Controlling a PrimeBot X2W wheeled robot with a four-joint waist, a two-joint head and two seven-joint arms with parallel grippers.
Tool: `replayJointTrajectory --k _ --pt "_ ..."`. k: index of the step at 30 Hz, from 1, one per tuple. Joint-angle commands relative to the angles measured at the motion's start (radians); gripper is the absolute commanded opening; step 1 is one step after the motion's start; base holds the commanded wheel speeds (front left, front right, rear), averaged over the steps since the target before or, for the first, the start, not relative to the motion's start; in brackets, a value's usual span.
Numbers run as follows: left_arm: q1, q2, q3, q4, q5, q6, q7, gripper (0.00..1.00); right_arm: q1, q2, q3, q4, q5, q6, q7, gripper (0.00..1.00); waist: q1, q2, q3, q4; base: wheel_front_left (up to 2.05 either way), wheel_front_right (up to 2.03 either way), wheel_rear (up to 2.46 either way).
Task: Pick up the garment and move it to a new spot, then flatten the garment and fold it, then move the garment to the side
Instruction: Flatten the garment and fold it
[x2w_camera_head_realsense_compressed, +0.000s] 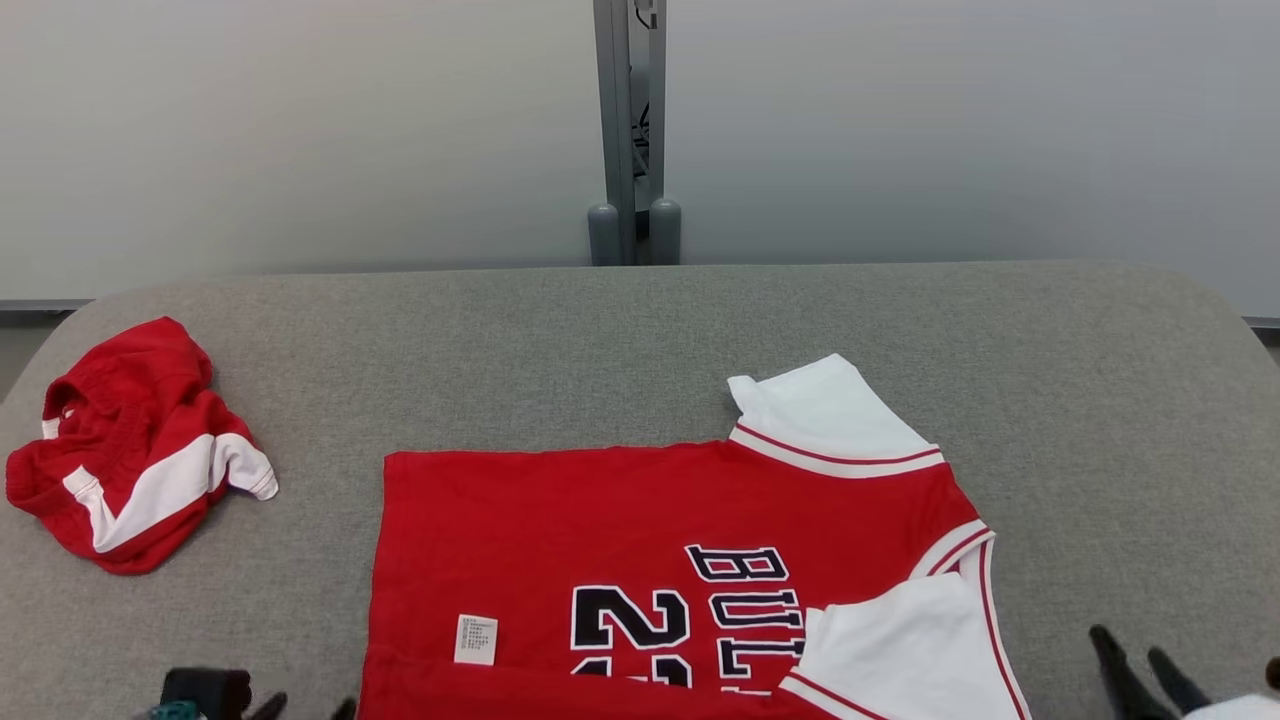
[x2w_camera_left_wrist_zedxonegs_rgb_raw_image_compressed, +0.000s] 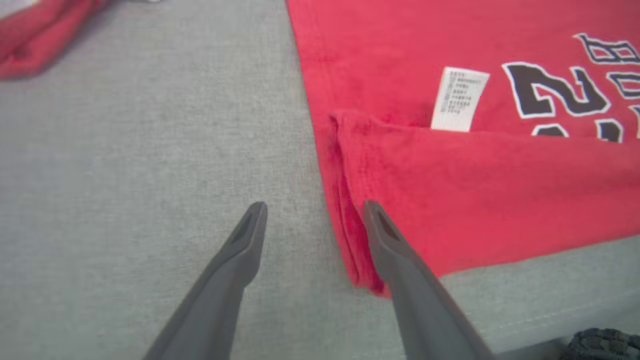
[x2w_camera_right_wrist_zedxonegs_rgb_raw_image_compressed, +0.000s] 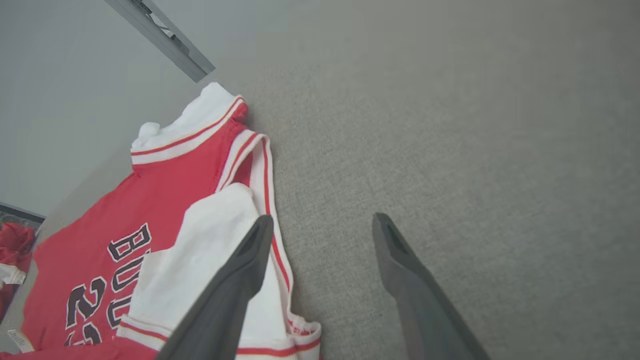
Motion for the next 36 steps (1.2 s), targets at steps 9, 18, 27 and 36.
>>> replayJointTrajectory --k 9,18,27,36 --pt "-0.161 -0.081 0.107 -0.042 0.059 0.106 -0.322 1.0 -0.181 -0.07 0.022 -0.121 -0.094 0.001 -0.202 1.0 0.0 -0.0001 0.017 -0.012 0.0 0.0 0.0" --pt "-0.274 -0.234 0.125 0.04 0.181 0.111 -0.486 1.0 -0.282 -0.05 0.147 -0.046 -0.367 0.0 -0.448 1.0 0.0 -0.0001 0.041 -0.023 0.0 0.0 0.0" --pt "-0.22 -0.346 0.222 0.02 0.327 0.021 -0.486 1.0 -0.262 0.035 0.177 -0.027 -0.434 0.0 -0.449 1.0 0.0 -0.0001 0.053 -0.03 0.0 0.0 0.0" --pt "-0.242 -0.374 0.271 0.056 0.359 -0.035 -0.486 1.0 -0.293 0.037 0.148 0.004 -0.422 0.0 -0.449 1.0 0.0 -0.0001 0.085 0.0 0.0 0.0 0.0"
